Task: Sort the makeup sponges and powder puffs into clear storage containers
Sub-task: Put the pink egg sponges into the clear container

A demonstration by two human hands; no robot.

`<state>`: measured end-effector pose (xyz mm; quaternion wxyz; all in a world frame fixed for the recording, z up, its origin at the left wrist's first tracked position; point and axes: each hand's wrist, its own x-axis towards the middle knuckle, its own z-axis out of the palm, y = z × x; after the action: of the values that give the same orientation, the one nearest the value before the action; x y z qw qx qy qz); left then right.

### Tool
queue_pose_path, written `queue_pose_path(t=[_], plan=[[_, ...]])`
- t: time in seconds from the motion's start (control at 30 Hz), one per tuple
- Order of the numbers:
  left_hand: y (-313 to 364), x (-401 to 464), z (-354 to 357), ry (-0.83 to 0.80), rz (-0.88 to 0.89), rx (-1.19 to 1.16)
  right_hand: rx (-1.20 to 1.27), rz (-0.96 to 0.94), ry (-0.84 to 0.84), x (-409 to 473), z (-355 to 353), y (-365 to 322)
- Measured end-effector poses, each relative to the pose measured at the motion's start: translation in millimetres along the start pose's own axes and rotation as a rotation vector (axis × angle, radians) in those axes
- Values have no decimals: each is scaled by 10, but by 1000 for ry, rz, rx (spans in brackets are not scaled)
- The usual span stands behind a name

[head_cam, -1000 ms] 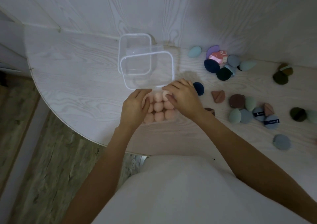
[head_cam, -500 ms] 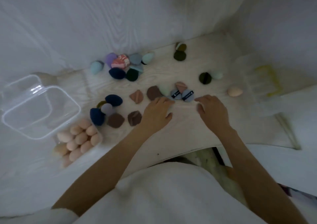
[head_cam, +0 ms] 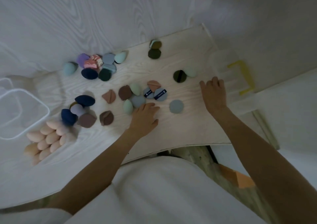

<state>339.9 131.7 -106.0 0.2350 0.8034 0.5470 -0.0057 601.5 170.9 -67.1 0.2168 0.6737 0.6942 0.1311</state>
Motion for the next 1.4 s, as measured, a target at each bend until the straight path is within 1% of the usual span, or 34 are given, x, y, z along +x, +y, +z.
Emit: queue_pose_path(t=[0.07,0.1,0.17,0.2,0.23,0.3,0.33,0.43,0.5,0.57,0.6,0.67,0.73,0.8,0.87,0.93,0.97,1.03,1.07,1.1,1.13,1.23,1.33,1.4], plan=[[-18,-22,-15,59,17,-73,232,-5,150,-57,-58,-37],[-28,-46,-30,114,25,-123,432,-14,189,-97,-158,-99],[-23,-144,-89,245,31,-206,933,-32,147,-181,-391,-297],[-12,-202,-126,315,34,-222,1147,-42,113,-216,-472,-425],[-20,-291,-168,393,28,-227,1297,-65,98,-243,-580,-579],[-89,-488,-274,514,-24,-251,1463,-127,73,-249,-741,-925],[-143,-590,-341,559,-67,-265,1528,-149,30,-251,-818,-1086],[-511,-1072,-525,663,-279,-288,1674,-142,-251,-298,-1144,-1645],[-815,-1459,-602,707,-420,-305,1703,-196,-371,-348,-1344,-1987],[-1155,-1845,-637,696,-544,-307,1727,-285,-473,-403,-1541,-2308],[-1300,-1989,-636,646,-578,-290,1727,-320,-506,-424,-1610,-2412],[-1644,-2292,-640,512,-630,-244,1652,-409,-522,-462,-1772,-2714],[-1949,-2519,-629,417,-681,-196,1614,-507,-514,-496,-1959,-3027],[-2177,-2642,-615,342,-698,-128,1641,-570,-449,-531,-2119,-3318],[-2349,-2702,-592,299,-659,-33,1610,-637,-292,-574,-2269,-3605],[-2526,-2757,-572,295,-603,59,1496,-726,-110,-627,-2396,-3930],[-2571,-2758,-563,312,-578,90,1390,-791,17,-643,-2442,-4049],[-2660,-2769,-543,374,-532,130,1068,-961,320,-653,-2480,-4297],[-2695,-2769,-533,412,-506,152,927,-1043,419,-630,-2460,-4394],[-2705,-2757,-525,451,-485,166,821,-1120,457,-588,-2411,-4453],[-2743,-2768,-511,482,-468,169,737,-1174,451,-559,-2373,-4526],[-2784,-2799,-469,532,-432,177,529,-1246,385,-478,-2318,-4615],[-2804,-2808,-473,521,-434,179,283,-1274,279,-504,-2449,-4677],[-2807,-2805,-489,493,-441,181,154,-1250,276,-576,-2560,-4729]])
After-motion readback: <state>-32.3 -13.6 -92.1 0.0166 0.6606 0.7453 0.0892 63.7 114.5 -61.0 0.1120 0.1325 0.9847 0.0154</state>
